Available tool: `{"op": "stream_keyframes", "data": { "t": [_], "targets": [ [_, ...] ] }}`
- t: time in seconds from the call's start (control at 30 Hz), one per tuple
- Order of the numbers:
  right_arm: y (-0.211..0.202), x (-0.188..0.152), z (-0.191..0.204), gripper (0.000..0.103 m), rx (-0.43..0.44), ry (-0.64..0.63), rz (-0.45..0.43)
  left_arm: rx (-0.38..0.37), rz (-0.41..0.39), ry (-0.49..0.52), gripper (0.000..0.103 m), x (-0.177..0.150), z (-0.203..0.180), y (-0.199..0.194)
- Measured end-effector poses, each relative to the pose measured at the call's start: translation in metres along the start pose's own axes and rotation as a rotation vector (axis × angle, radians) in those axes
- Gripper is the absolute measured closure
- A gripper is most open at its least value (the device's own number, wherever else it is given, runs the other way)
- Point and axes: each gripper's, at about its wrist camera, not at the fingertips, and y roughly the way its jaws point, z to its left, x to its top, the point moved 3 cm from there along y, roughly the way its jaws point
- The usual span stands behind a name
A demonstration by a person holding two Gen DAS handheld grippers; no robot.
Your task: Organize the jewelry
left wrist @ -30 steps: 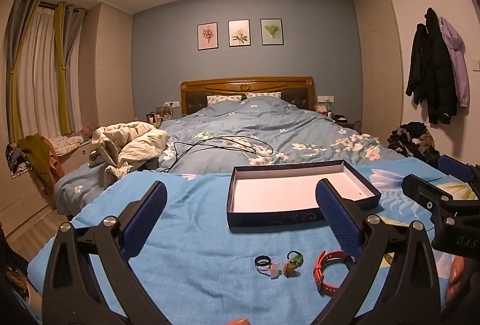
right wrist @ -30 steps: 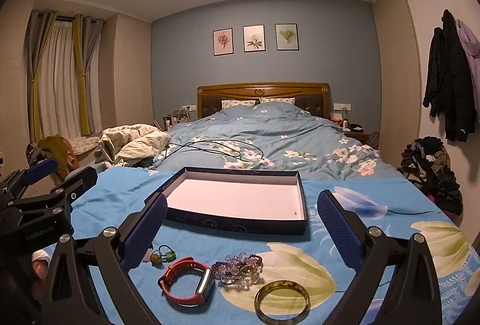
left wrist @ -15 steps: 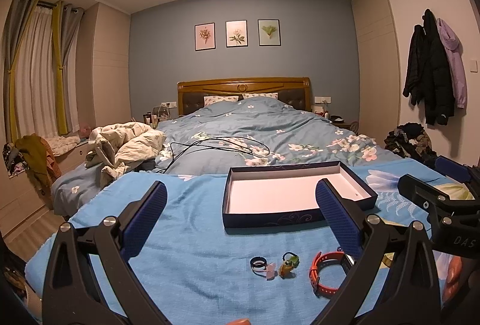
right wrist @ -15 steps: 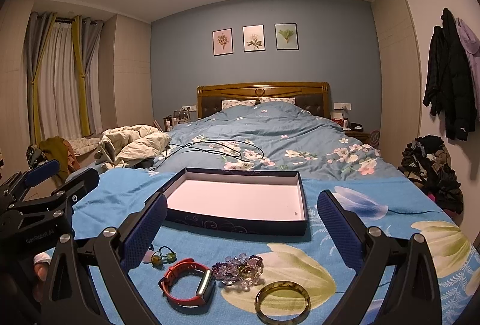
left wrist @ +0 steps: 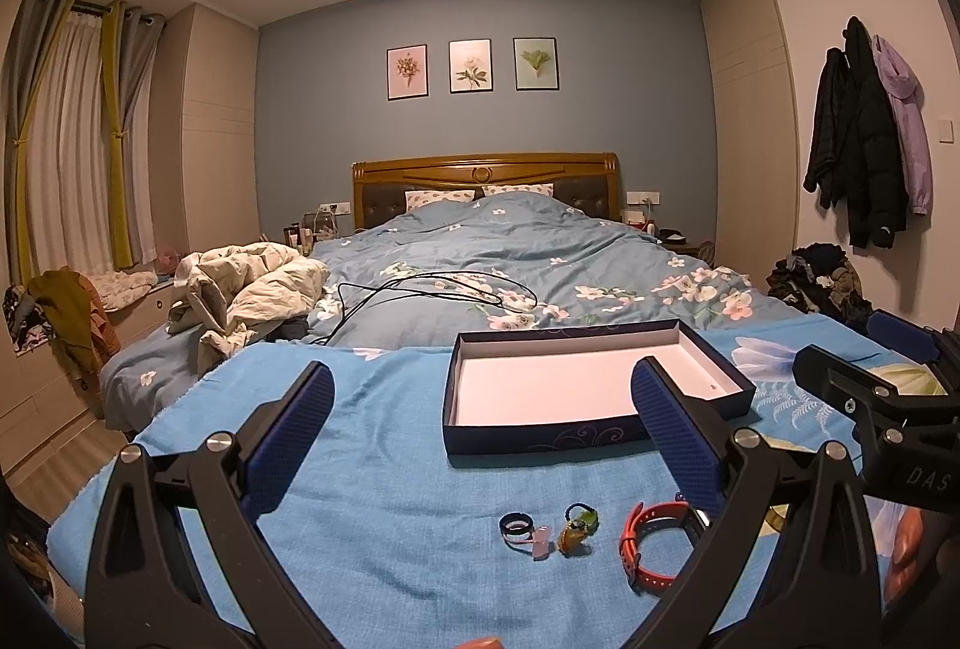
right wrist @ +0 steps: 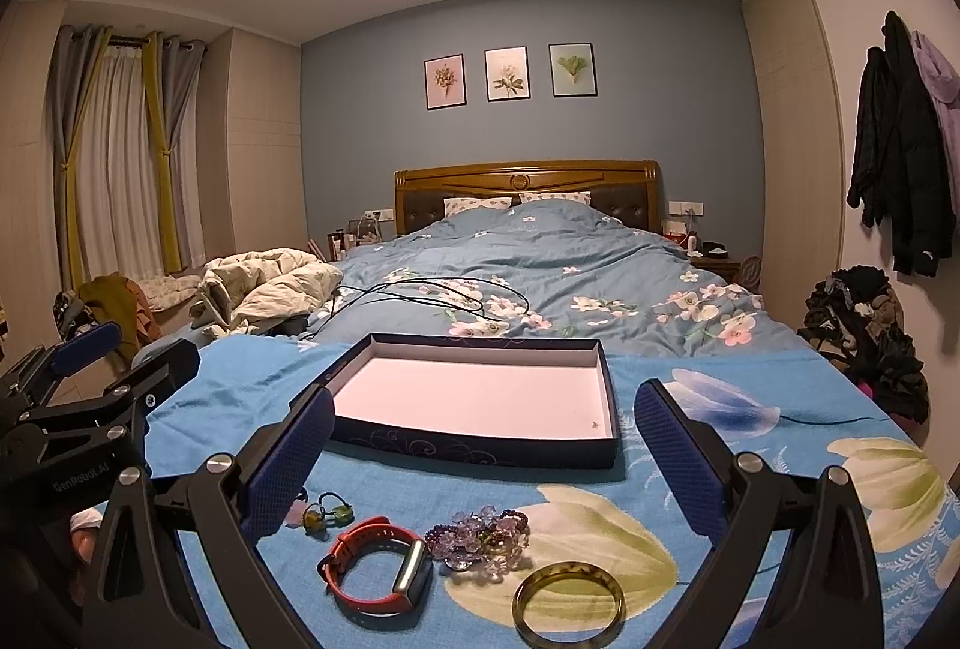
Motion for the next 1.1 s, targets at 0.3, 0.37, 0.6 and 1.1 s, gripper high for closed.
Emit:
{"op": "stream_keyframes", "data": {
  "t": [0.3,0.37,0.6,1.1],
  "targets": [
    [0.0006,-0.0005,0.0002,0.006,-0.001,0.003,0.000,-0.001,0.001,0.000,0.006,0.0007,0.0005,0.0030],
    [0.0008,-0.0002,0.0007,0.006,0.001,0.002,-0.001,-0.001,-0.001,-0.001,0.006,0.0005,0.0004,0.0032],
    [0.0006,-0.0001,0.0007,0.006,-0.003,0.005,-0.001,-0.002,0.001,0.001,0.006,0.0011,0.0005,0.0034],
    [0.0007,-0.0003,-0.0005,0.006,-0.001,0.008,0.004,-0.004,0.002,0.001,0.006,-0.0014,-0.0025,0.0033]
  ]
}}
